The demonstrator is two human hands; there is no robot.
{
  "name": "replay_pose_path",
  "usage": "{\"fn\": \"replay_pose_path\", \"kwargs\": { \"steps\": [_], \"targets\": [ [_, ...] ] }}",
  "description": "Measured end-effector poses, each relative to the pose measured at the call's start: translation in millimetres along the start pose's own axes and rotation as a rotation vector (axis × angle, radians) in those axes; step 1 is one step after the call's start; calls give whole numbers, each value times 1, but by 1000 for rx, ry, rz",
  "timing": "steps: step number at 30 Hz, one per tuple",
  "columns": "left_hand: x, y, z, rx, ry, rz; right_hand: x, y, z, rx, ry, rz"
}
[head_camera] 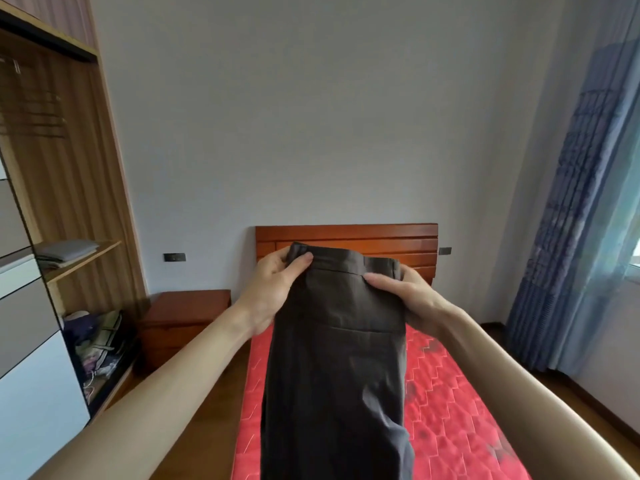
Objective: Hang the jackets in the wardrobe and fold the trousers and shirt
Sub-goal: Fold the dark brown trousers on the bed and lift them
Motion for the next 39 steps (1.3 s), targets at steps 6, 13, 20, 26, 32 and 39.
{"fn": "replay_pose_path", "kwargs": {
  "steps": [6,13,20,26,32,39],
  "targets": [
    [7,29,-7,-105,-68,-599,-32,5,-2,22,105,686],
    [-24,35,5,-605,576,-581,-8,-35,10,-765,-496,843],
    [-59,54,-7,-862,922,-614,50,-64,-7,-938,-579,825],
    [-88,94,-83,-315,475,-945,61,-11,-116,-322,-208,1384],
    [-22,65,-174,-112,-161,-1697,-16,13,-197,211,127,1637],
    [58,31,-195,-31,-666,-1728,-112,37,-176,523,459,1723]
  ]
}}
Point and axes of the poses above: each hand's wrist, its own z-axis away from the middle knuckle, its own y-axis out of the back of the hand, x = y × z, the point moved 5 cm from there along -z, towards the middle knuckle, and after that the axes turned 7 degrees about z, right-handed, at the moved point
